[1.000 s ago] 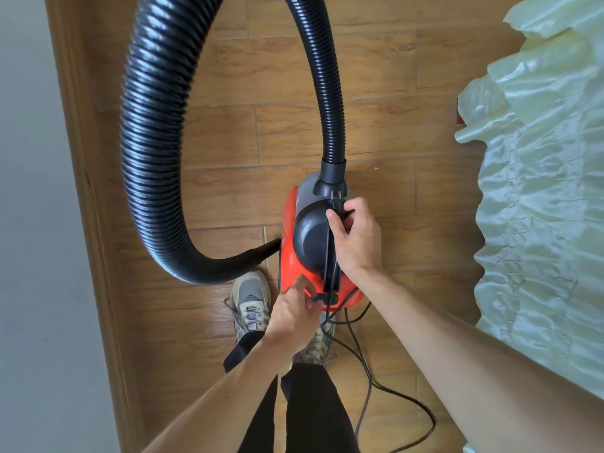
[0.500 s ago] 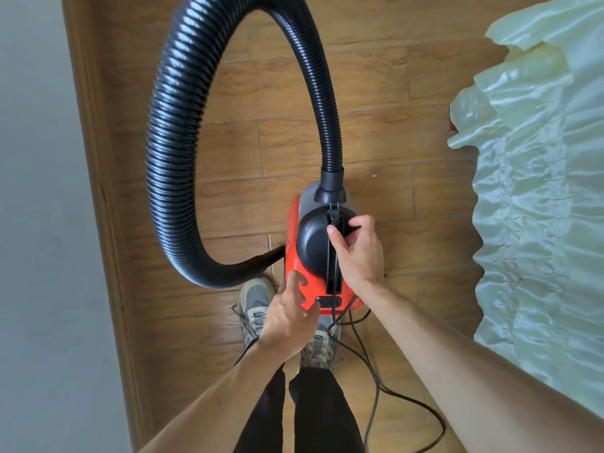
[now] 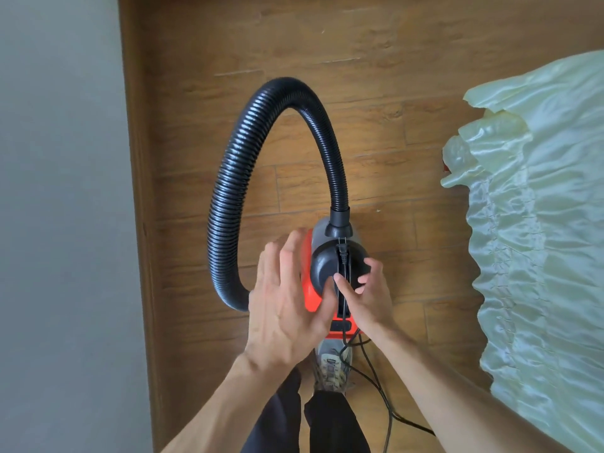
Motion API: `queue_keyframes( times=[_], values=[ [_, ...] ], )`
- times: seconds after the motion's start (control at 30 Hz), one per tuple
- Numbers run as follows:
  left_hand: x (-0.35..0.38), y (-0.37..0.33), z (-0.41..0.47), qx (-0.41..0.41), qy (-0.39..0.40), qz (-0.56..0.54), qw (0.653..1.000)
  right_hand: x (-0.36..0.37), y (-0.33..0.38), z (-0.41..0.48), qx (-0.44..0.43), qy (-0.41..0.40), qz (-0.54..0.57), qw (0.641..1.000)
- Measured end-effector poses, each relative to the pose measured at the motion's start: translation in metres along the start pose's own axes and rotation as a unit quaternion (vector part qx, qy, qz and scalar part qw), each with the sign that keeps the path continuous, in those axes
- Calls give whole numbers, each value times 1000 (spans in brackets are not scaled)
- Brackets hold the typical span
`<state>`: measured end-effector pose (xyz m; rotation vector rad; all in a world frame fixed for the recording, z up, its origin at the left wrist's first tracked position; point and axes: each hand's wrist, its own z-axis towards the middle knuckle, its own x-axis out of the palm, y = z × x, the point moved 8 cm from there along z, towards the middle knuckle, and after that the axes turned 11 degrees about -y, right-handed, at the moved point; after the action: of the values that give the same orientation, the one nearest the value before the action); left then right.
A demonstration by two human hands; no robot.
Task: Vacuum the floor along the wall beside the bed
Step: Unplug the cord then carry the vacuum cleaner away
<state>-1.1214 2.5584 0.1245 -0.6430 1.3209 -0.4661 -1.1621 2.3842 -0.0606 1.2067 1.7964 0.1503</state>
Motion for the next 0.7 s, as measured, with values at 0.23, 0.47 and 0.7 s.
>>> queue_keyframes(
  times=[0.23, 0.47, 0.7],
  values=[
    [-87, 2, 42, 14, -175, 143, 974, -2, 15, -6, -20, -5, -9, 1000],
    [-66, 68, 43, -114, -77, 37, 990, 5, 13, -11, -18, 6, -21, 1000],
    [-51, 82, 30, -129, -75, -43, 988, 22, 1, -16, -13, 9, -21, 1000]
  ],
)
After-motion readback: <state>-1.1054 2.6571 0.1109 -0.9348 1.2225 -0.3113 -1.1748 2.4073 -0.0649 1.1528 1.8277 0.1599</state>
